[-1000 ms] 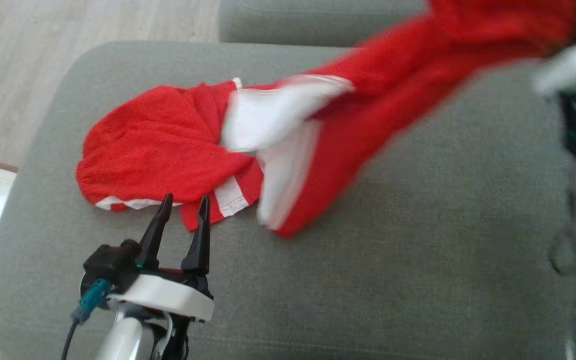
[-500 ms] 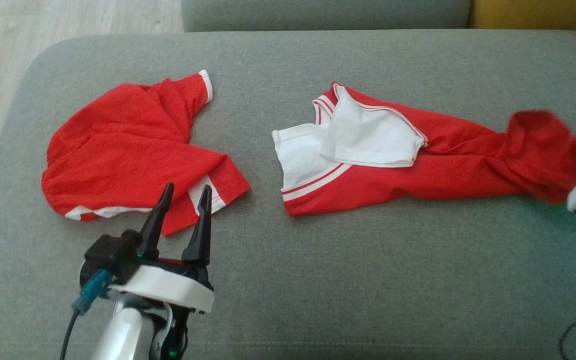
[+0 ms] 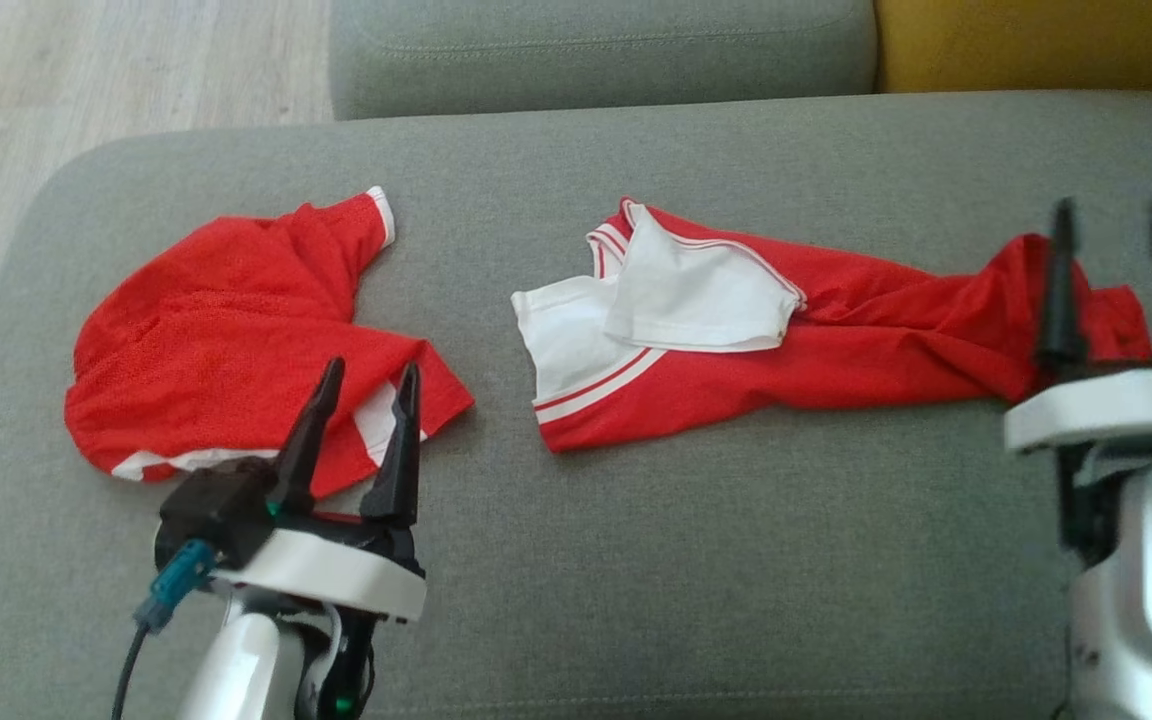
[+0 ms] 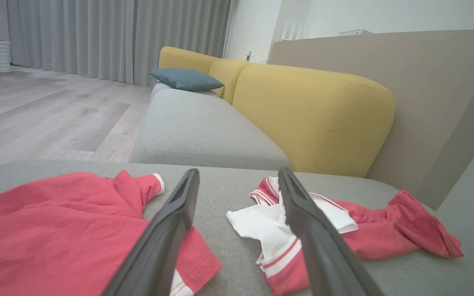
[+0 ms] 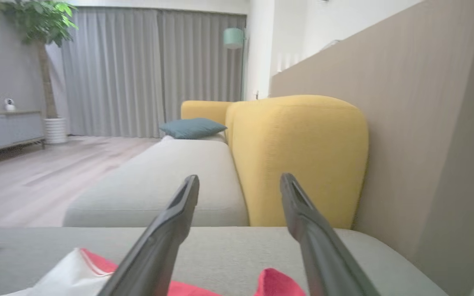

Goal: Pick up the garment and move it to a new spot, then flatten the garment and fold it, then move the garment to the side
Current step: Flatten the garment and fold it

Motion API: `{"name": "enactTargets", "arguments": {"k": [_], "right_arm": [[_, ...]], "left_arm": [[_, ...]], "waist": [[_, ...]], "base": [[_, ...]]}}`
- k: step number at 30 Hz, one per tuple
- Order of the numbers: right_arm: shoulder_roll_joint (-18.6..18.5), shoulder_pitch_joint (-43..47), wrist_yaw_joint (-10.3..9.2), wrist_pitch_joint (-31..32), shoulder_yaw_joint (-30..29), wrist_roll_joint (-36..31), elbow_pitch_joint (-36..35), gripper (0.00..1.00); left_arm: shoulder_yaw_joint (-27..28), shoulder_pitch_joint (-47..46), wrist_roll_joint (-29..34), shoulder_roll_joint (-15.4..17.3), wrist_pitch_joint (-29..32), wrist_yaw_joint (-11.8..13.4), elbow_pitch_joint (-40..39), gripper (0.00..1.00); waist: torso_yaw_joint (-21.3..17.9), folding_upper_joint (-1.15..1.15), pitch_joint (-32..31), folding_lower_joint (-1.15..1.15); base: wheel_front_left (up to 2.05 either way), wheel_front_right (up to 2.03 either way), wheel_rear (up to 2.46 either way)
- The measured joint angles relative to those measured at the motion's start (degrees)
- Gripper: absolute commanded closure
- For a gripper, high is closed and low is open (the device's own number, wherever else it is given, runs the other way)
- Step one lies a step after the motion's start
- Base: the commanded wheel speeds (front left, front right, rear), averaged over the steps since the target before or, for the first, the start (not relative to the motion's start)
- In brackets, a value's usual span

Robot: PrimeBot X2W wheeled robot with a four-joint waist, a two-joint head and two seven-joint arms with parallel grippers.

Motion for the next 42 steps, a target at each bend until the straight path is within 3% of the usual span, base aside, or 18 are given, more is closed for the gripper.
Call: {"name": "enactTargets", "arguments": {"k": [13, 21, 31, 35, 42], "right_arm": [[0.12, 12.37, 0.0, -3.83, 11.37, 5.73, -4.98, 0.0], [0.11, 12.57, 0.0, -4.05, 14.4, 5.37, -4.0, 0.0], [0.07, 1.86, 0.0, 2.65, 21.16, 1.62, 6.35, 0.0], [-0.02, -2.58, 0.0, 6.3, 20.06, -0.65, 13.18, 0.0], [-0.1, -7.28, 0.0, 7.42, 15.36, -6.76, 21.92, 0.0]], "left_arm": [[0.94, 1.35, 0.02, 0.0, 0.0, 0.37, -1.67, 0.0], [0.83, 1.04, 0.02, 0.0, 0.0, 0.27, -1.89, 0.0], [-2.76, -1.26, -0.63, -0.04, 0.0, -0.16, -0.74, 0.0], [-3.54, -2.32, -1.63, -0.02, 0.0, -0.11, -0.35, 0.0], [-4.52, -2.75, -2.16, -0.07, 0.0, 0.38, -0.08, 0.0]], "waist": [[0.45, 0.0, 0.08, 0.0], [2.67, 0.0, 1.51, 0.0], [8.85, 0.0, 5.75, 0.0], [12.14, 0.0, 7.52, 0.0], [16.95, 0.0, 10.31, 0.0]], "base": [[0.0, 0.0, 0.0], [0.0, 0.0, 0.0], [0.0, 0.0, 0.0], [0.0, 0.0, 0.0], [0.0, 0.0, 0.0]]}}
